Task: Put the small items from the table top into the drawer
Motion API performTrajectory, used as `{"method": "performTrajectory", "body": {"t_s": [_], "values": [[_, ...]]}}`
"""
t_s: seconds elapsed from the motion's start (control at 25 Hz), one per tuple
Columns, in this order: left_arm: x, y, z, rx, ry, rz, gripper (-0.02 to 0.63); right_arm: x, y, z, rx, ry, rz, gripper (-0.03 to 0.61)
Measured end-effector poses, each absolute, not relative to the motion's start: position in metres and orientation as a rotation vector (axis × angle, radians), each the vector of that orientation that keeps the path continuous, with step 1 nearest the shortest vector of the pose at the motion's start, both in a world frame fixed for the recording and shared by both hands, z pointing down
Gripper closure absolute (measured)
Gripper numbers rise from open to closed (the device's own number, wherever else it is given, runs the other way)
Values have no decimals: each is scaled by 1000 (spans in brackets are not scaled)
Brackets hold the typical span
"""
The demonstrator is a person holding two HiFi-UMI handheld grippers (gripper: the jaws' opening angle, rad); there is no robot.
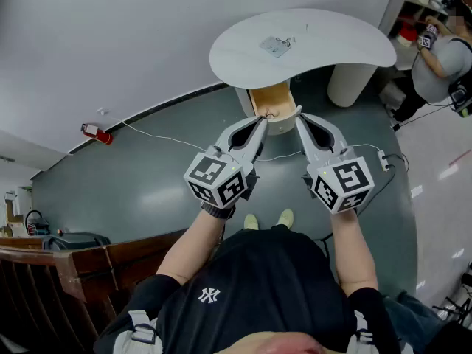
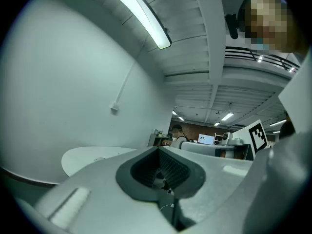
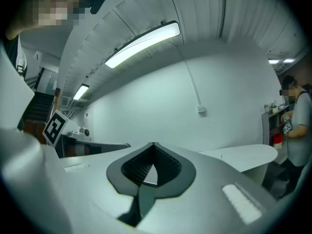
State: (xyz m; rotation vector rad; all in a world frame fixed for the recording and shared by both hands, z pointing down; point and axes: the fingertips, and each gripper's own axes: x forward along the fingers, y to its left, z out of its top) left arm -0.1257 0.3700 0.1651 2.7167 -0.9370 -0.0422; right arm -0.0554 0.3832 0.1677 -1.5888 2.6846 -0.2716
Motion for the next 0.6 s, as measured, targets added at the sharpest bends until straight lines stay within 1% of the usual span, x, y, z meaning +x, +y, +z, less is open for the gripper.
{"method": "performTrajectory", "body": {"t_s": [0.6], "values": [[-112, 367, 166, 2707, -940, -36, 613, -41, 383, 171, -1582, 2677, -298, 557]]}}
